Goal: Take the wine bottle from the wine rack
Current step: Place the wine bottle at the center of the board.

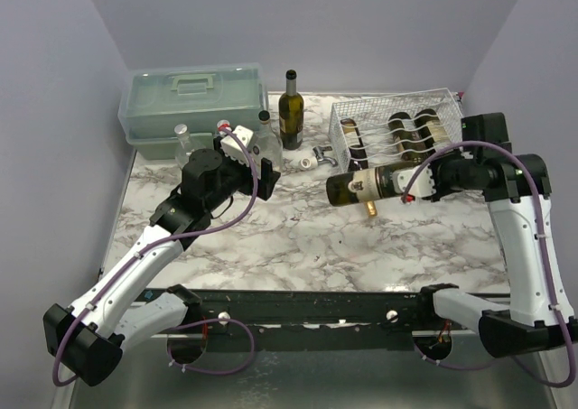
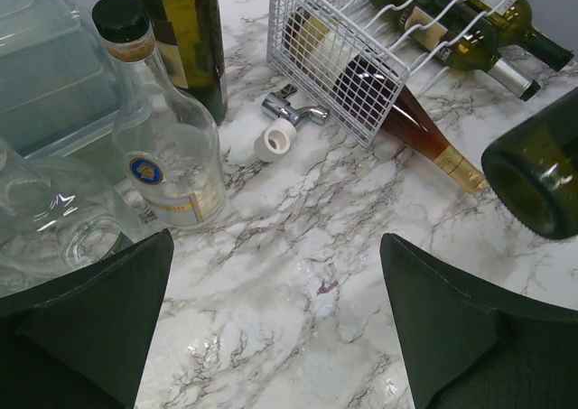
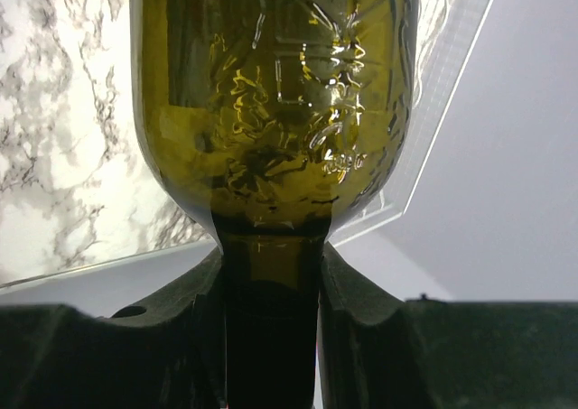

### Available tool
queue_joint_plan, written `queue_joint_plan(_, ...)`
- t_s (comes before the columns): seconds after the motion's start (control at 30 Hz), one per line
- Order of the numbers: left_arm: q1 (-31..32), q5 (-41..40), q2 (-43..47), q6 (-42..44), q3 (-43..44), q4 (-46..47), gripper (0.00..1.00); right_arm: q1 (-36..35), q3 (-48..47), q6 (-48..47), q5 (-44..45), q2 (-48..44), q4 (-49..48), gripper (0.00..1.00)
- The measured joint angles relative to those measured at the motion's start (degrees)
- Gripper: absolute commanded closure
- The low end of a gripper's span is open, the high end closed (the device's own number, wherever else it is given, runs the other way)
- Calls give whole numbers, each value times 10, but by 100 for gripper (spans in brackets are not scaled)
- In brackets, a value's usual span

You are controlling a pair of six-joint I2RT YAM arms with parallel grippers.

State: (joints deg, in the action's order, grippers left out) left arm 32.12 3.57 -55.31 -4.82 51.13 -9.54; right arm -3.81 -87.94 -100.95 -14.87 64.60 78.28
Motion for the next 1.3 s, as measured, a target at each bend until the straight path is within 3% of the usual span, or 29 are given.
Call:
queue_joint_plan(0.1,0,-2,0,1,0,0,1,-76,4,14,34,10,-6,100)
queue_joint_plan(0.27,0,-9,0,7,-1,0,1,-273,17,80,135,51,-15,100)
queue_joint_plan(0.4,0,-19,0,15,-1,0,1,-422,6,149,233,117,-2,100)
queue_joint_plan(0.53,-3,-33,0,22,-1,0,1,-521,-49,207,315,207,28,100)
queue_joint_plan(0.9,-14,-45,14,26,-4,0,1,-591,-82,231,503,294,28,100)
queue_joint_plan(1.3,-22,-45,14,26,-4,0,1,-615,-85,150,594,297,23,100)
